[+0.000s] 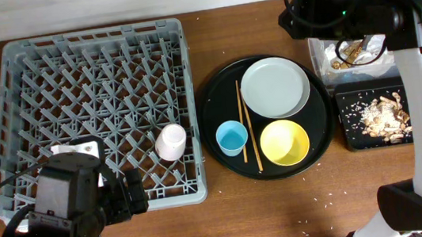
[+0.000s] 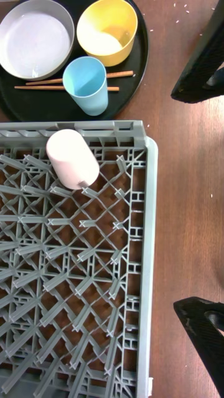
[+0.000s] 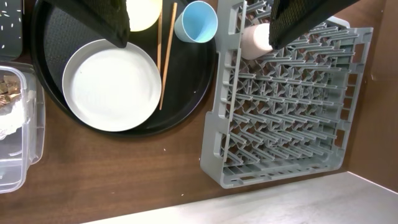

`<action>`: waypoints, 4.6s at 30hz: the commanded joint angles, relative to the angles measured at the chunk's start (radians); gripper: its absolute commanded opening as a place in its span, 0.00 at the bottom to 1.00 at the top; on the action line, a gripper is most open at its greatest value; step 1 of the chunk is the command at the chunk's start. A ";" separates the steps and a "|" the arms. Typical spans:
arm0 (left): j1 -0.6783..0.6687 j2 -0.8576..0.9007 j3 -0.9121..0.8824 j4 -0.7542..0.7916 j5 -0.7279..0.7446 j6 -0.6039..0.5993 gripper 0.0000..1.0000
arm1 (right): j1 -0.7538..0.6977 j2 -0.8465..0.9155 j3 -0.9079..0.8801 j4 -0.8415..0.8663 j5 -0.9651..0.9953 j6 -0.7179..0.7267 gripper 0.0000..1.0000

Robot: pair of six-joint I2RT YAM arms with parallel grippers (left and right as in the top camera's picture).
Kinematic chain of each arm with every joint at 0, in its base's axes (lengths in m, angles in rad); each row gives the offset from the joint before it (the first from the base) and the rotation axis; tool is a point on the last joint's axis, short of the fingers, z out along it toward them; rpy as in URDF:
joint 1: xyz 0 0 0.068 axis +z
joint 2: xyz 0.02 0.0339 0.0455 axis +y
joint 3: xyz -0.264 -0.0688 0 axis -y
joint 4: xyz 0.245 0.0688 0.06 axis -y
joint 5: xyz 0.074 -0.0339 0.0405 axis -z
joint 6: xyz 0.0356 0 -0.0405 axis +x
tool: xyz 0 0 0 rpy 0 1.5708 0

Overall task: Sort waste into correct bins and load items into the dishwasher rack
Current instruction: 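Retract the left arm and move the right gripper toward the bin, then grasp the blue cup with the right gripper and hand it to the left gripper, then place the blue cup upside down in the rack with the left gripper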

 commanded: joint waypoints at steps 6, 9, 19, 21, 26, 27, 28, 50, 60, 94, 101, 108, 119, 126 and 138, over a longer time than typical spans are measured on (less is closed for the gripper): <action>0.005 -0.004 0.004 -0.005 -0.010 0.008 0.99 | -0.005 -0.004 0.013 -0.014 0.013 -0.021 0.72; 0.005 -0.004 0.004 -0.005 -0.010 0.008 0.99 | -0.005 -0.003 0.013 -0.014 0.013 -0.021 0.73; 0.005 -0.004 0.004 -0.005 -0.010 0.008 0.99 | -0.005 -0.003 0.013 -0.013 0.013 -0.021 0.73; 0.005 -0.004 0.004 -0.005 -0.010 0.008 0.99 | -0.005 -0.003 0.013 -0.013 0.013 -0.021 0.73; 0.005 -0.004 0.004 -0.005 -0.010 0.008 0.99 | -0.005 -0.003 0.013 -0.023 0.013 -0.021 0.73; 0.005 -0.004 0.004 -0.005 -0.010 0.008 0.99 | -0.005 -0.003 0.013 -0.026 0.013 -0.021 0.73; 0.005 -0.004 0.004 -0.005 -0.010 0.008 0.99 | -0.005 -0.003 0.013 -0.029 0.013 -0.021 0.73; 0.005 -0.004 0.004 -0.005 -0.010 0.008 0.99 | -0.005 -0.003 0.013 -0.055 -0.087 0.028 0.72; 0.005 -0.004 0.004 -0.005 -0.010 0.008 0.99 | 0.006 0.000 0.013 -0.055 -0.085 0.015 0.72; 0.005 -0.006 0.005 0.175 0.126 0.001 0.99 | 0.306 0.146 -0.903 0.425 0.095 0.140 0.04; 0.005 0.077 -0.013 0.303 0.151 -0.079 0.99 | 0.127 -0.022 -0.880 0.466 -0.344 -0.048 0.04; 0.028 0.401 -0.069 0.669 0.567 -0.078 0.99 | -0.030 -0.048 -0.884 0.597 -0.922 -0.206 0.04; 0.236 0.787 -0.069 1.132 1.527 -0.200 0.99 | -0.021 -0.019 -0.884 0.749 -0.952 -0.173 0.04; 0.206 0.787 -0.069 1.132 1.562 -0.195 0.99 | 0.071 0.016 -0.884 1.038 -0.923 0.035 0.04; 0.178 0.787 -0.069 1.127 1.481 -0.195 0.29 | 0.109 0.016 -0.884 1.035 -0.818 0.061 0.28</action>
